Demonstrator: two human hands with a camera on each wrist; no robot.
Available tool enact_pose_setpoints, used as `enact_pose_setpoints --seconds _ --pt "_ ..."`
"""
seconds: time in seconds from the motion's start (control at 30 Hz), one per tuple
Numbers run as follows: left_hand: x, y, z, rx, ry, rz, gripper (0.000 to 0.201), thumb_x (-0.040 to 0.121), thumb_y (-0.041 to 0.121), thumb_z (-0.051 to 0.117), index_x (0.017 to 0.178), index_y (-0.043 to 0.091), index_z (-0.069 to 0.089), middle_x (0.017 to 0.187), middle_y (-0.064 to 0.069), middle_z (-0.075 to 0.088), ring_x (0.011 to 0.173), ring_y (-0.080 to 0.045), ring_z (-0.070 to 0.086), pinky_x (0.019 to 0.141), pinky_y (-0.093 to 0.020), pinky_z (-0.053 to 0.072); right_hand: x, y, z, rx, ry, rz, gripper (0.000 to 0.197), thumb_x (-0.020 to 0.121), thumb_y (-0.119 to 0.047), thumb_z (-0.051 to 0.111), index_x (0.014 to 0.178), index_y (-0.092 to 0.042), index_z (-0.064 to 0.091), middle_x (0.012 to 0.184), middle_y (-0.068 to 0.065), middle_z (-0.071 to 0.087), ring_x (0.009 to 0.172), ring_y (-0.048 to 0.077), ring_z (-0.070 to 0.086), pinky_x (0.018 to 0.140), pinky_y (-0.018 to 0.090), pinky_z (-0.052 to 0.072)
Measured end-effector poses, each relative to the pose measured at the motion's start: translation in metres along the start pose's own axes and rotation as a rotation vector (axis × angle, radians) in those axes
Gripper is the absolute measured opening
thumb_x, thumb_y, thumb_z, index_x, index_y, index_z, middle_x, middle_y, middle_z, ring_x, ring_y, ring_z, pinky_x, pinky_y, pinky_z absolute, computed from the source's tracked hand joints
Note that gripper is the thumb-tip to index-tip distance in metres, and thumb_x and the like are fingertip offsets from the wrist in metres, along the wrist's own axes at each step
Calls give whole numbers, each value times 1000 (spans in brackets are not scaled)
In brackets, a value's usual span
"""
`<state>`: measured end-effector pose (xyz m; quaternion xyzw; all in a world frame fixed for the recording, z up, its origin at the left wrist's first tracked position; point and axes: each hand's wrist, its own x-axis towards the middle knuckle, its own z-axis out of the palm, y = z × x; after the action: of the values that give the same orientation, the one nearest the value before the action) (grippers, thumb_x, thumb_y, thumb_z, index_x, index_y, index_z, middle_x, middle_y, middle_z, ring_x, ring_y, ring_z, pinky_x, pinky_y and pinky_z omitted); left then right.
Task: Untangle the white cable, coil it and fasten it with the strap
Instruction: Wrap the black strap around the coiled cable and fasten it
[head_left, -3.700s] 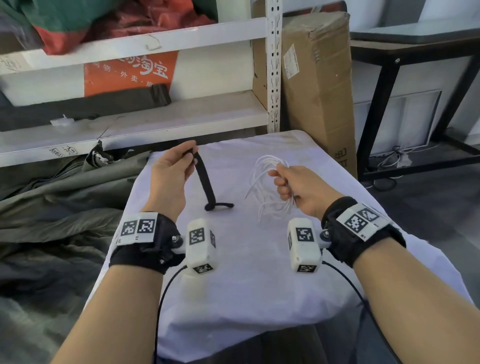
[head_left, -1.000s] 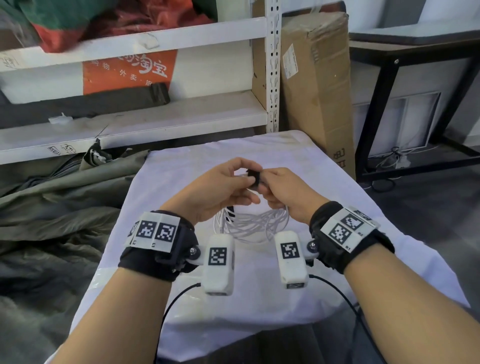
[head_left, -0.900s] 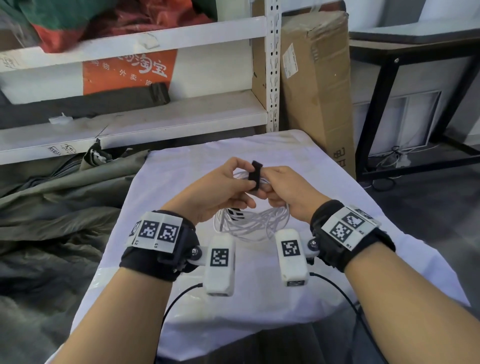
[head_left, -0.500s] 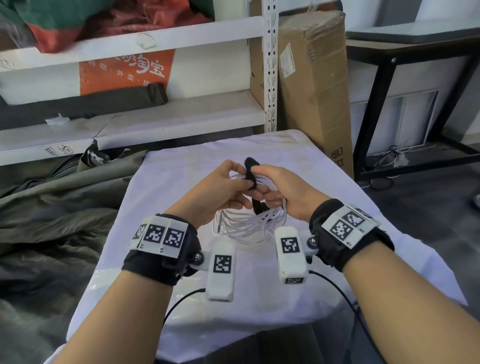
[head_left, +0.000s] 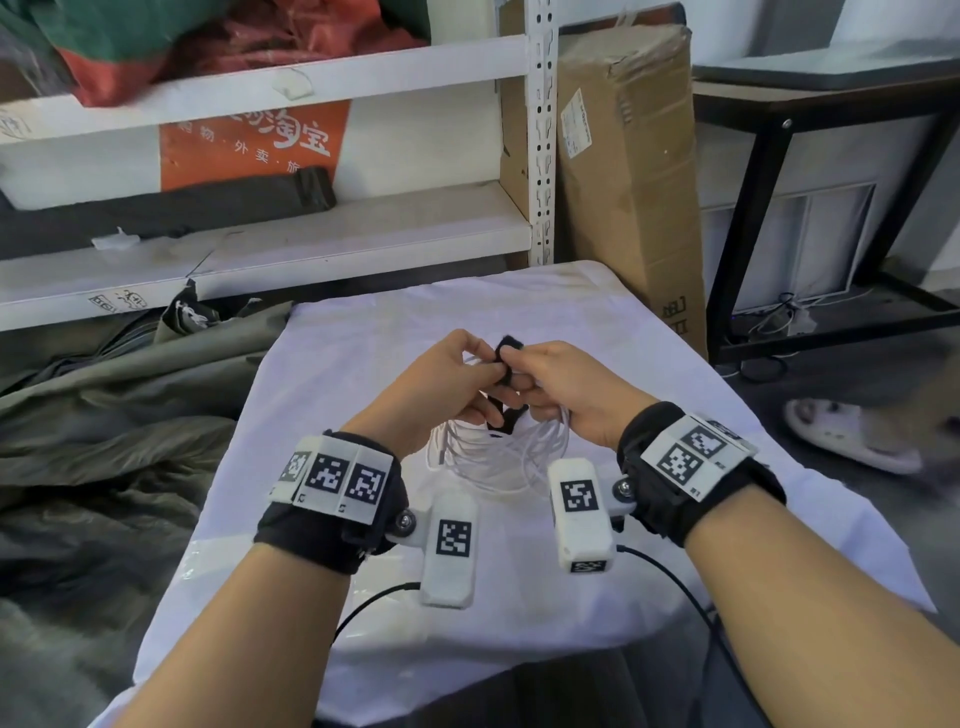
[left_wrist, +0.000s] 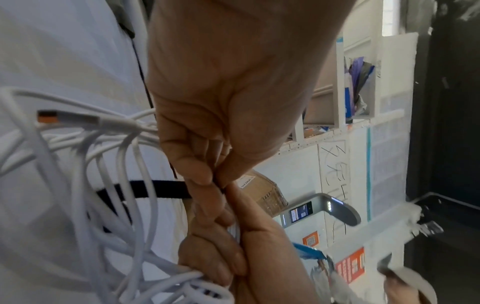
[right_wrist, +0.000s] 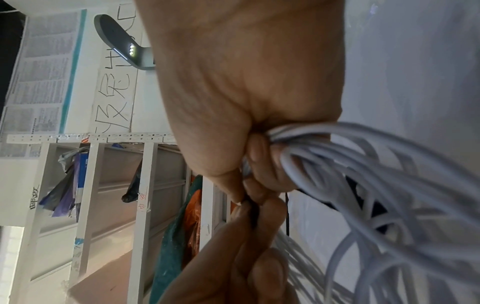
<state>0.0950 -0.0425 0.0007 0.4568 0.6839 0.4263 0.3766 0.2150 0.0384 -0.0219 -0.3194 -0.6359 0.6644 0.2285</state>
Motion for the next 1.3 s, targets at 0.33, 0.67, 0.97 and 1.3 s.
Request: enact_pose_setpoints --seconds 0.33,0.67,0.97,1.3 --pt "5 -6 -17 615 122 399 30 85 29 65 111 28 50 104 8 52 93 -5 52 73 -8 36 -3 -2 -1 -44 -81 25 17 100 -22 41 86 -13 44 57 -3 28 43 7 20 39 19 16" --pt "5 -12 -20 430 -7 335 25 89 24 63 113 29 64 108 15 68 103 4 60 91 -12 45 -7 -5 3 -46 -65 -7 25 101 -23 42 77 -16 41 60 -1 30 46 8 21 42 20 16" --pt "5 -12 -23 491 8 217 20 86 35 65 103 26 66 98 9 61 83 -5 56 72 -19 42 -6 -2 4 -169 -26 -29 23 96 -31 52 103 -10 46 62 -1 46 37 2 32 38 16 26" --pt "0 -13 -21 264 -106 160 19 89 24 64 102 24 51 79 0 68 75 -13 56 79 -29 43 -9 -6 1 -303 -80 11 27 98 -33 48 90 -8 55 64 1 42 49 10 31 42 17 30"
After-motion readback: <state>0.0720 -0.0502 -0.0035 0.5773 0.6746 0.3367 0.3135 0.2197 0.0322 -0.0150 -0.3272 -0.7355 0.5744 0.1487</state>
